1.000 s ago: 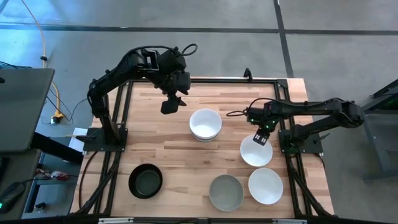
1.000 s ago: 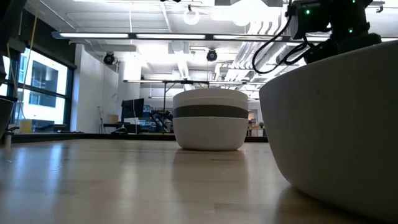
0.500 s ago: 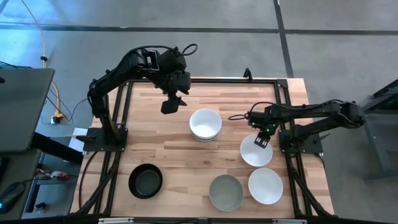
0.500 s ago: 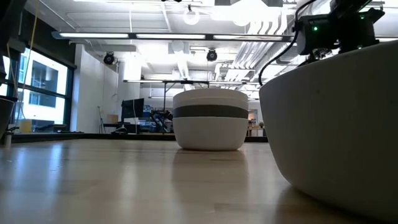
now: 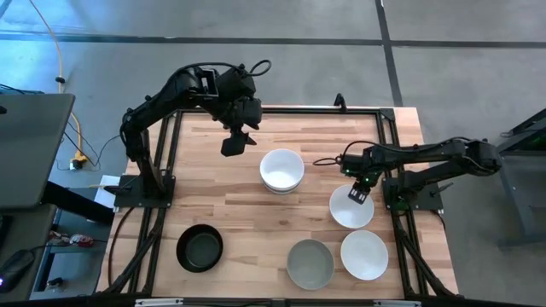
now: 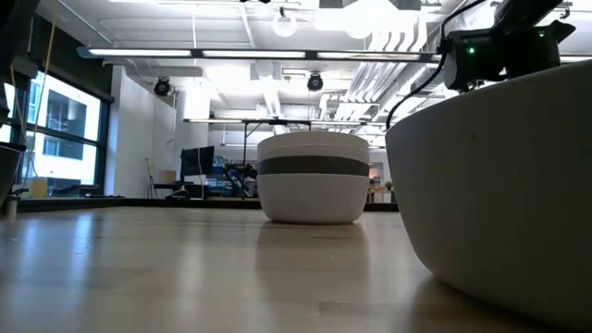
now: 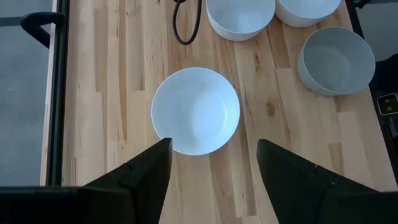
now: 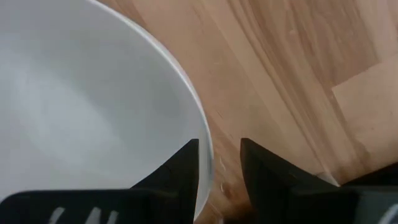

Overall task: Nest bowls inside each other
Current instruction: Stack the white bowl on top of the white bowl

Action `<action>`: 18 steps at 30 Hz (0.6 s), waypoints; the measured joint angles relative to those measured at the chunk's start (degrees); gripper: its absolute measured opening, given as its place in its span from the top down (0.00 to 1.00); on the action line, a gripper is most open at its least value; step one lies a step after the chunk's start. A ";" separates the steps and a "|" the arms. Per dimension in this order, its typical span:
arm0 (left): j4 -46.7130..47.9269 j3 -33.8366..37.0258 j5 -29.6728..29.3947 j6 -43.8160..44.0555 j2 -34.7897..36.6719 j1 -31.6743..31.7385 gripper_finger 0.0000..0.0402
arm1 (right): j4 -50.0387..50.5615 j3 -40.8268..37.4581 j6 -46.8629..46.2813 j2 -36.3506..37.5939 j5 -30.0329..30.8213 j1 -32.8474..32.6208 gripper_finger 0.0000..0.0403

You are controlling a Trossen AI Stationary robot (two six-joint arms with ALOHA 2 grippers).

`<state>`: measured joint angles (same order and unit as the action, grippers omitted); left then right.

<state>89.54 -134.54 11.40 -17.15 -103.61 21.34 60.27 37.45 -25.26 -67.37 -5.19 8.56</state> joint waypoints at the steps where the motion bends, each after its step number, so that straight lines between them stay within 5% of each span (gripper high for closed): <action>1: 0.00 0.00 0.00 0.00 0.00 0.00 0.44 | 0.02 0.01 0.01 0.01 -0.25 0.00 0.73; 6: 0.00 0.00 0.00 -0.15 0.00 0.00 0.44 | -0.45 0.39 0.85 0.01 -1.16 0.00 0.76; 12: 0.00 0.00 0.00 -0.17 0.00 0.00 0.44 | -0.52 0.39 1.75 0.01 -1.55 0.00 0.97; 18: 0.00 0.00 0.00 -0.17 0.00 0.00 0.44 | -0.81 0.39 1.28 0.01 -2.03 0.02 0.98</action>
<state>89.54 -134.54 11.40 -17.32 -103.61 21.34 59.46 37.85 -23.98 -67.35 -7.22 8.58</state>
